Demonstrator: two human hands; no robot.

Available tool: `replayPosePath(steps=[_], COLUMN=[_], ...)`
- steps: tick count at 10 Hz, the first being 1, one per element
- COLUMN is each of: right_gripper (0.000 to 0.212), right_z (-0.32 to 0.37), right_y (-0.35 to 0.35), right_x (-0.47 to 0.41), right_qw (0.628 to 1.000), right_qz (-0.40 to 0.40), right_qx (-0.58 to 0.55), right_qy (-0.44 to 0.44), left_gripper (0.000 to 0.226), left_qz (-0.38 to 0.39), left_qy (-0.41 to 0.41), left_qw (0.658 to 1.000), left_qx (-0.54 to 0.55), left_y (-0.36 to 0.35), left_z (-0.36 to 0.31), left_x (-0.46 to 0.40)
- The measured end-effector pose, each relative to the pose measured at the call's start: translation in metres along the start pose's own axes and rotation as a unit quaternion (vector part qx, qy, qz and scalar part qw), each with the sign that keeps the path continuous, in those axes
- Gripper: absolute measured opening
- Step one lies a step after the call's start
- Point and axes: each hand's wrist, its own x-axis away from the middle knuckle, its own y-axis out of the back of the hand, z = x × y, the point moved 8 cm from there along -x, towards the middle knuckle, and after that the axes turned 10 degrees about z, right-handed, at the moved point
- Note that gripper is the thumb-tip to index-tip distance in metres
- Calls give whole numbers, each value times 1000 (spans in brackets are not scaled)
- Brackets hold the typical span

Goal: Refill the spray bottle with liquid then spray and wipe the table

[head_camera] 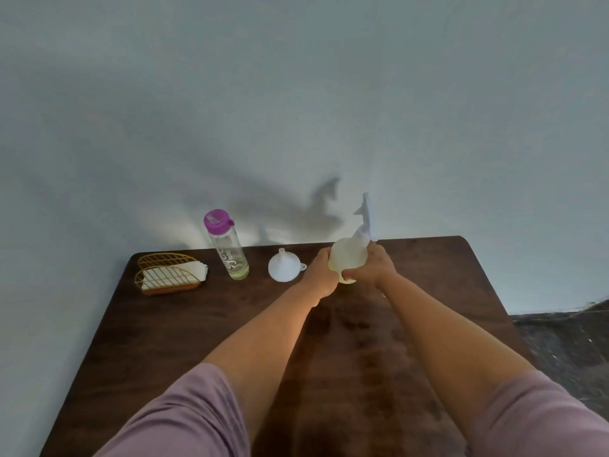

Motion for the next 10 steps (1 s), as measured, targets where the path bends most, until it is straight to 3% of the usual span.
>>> replayPosePath(steps=[4, 7, 9, 10], right_gripper=[94, 100, 101, 92], right_z=[-6, -10, -10, -7], right_y=[-16, -21, -19, -8], right_x=[-33, -31, -9, 9], right_qw=[997, 999, 1000, 999], right_qz=[17, -4, -10, -43], right_qx=[69, 31, 18, 10], right_qy=[-13, -11, -2, -12], left_gripper=[64, 88, 72, 77], left_qz=[53, 83, 49, 25], left_qy=[36, 34, -4, -12], left_qw=[998, 995, 999, 995], left_qx=[8, 39, -15, -95], left_y=[-2, -9, -13, -12], left_z=[29, 33, 17, 11], left_x=[-36, -34, -18, -3])
